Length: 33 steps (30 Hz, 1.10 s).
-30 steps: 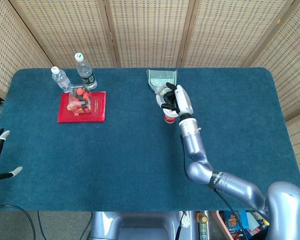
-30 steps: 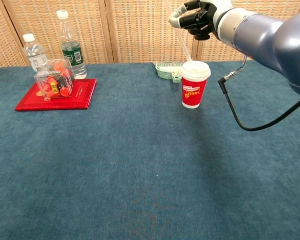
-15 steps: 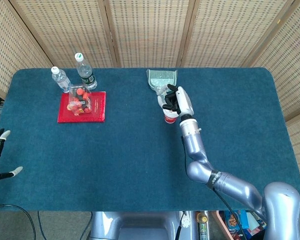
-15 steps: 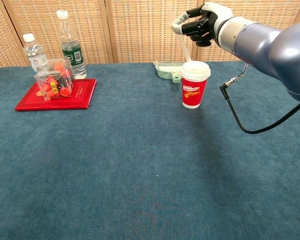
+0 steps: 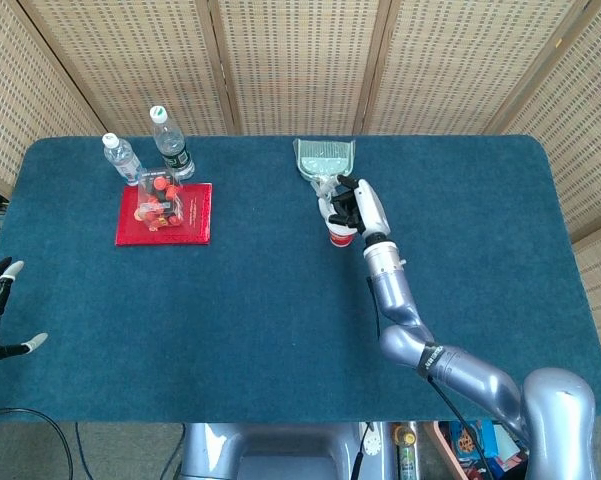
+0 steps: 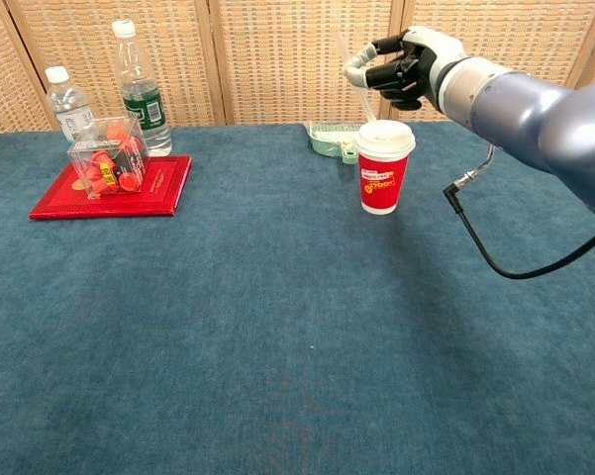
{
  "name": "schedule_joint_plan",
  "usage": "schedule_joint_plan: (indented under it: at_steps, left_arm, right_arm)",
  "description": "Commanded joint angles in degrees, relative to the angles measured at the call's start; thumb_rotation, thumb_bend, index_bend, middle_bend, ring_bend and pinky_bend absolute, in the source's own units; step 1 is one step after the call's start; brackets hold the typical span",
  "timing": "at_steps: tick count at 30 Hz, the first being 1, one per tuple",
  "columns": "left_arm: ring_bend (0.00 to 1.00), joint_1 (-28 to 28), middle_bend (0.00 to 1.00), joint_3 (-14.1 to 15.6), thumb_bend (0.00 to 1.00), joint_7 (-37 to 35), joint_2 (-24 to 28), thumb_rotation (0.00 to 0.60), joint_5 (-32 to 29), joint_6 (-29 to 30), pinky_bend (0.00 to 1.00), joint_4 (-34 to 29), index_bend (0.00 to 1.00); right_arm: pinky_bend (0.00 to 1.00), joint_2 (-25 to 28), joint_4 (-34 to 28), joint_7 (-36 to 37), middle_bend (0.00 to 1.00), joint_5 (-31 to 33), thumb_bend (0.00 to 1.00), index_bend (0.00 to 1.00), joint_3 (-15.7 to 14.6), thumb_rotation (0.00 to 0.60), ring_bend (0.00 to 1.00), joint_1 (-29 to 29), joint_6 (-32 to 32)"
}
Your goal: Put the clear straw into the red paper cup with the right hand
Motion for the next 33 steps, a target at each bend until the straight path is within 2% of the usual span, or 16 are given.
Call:
schedule_joint_plan:
  at_steps: [1,12,23,25,27,29,33]
  left_arm:
    - [0.00,0.0,0.00,0.0,0.00,0.1,0.0,0.600,0.0,0.0,0.00,0.0,0.00]
    - [0.00,-0.2,0.00,0.1,0.00,0.5,-0.1,0.600,-0.1,-0.5,0.00,-0.1,0.00]
    - [0.00,-0.3,0.00,0.3,0.00,0.4,0.0,0.600,0.1,-0.7,0.00,-0.3,0.00]
    - [0.00,-0.3,0.00,0.3,0.00,0.4,0.0,0.600,0.2,-0.6,0.00,-0.3,0.00]
    - [0.00,-0.3,0.00,0.4,0.00,0.3,0.0,0.600,0.3,-0.5,0.00,-0.3,0.00]
    - [0.00,-0.2,0.00,0.4,0.00,0.2,0.1,0.600,0.5,-0.4,0.00,-0.3,0.00]
    - [0.00,-0.1,0.00,0.5,0.00,0.0,0.2,0.600,0.7,0.0,0.00,-0.4,0.00]
  right_arm:
    - [1.00,-0.4,1.8,1.7,1.00,-1.8,0.61,0.71,-0.9,0.600,0.97,-0.3,-0.8]
    - [1.00,-2.0,7.7,5.2,1.00,-5.5,0.61,0.71,-2.7,0.600,0.97,-0.5,-2.5]
    - [1.00,-1.7,9.1,8.9,0.99,-9.6,0.61,0.71,-4.6,0.600,0.96,-1.4,-3.3]
    - [1.00,-1.2,8.8,9.6,0.96,-10.8,0.54,0.71,-5.2,0.600,0.93,-1.6,-3.3]
    - [1.00,-1.0,8.9,9.7,0.91,-11.8,0.35,0.70,-5.6,0.600,0.90,-1.7,-2.8]
    - [1.00,-1.0,9.2,9.5,0.89,-12.5,0.24,0.67,-6.0,0.600,0.89,-1.8,-2.1]
    - [1.00,-0.8,9.2,9.3,0.88,-12.9,0.17,0.58,-6.1,0.600,0.89,-1.9,-1.6]
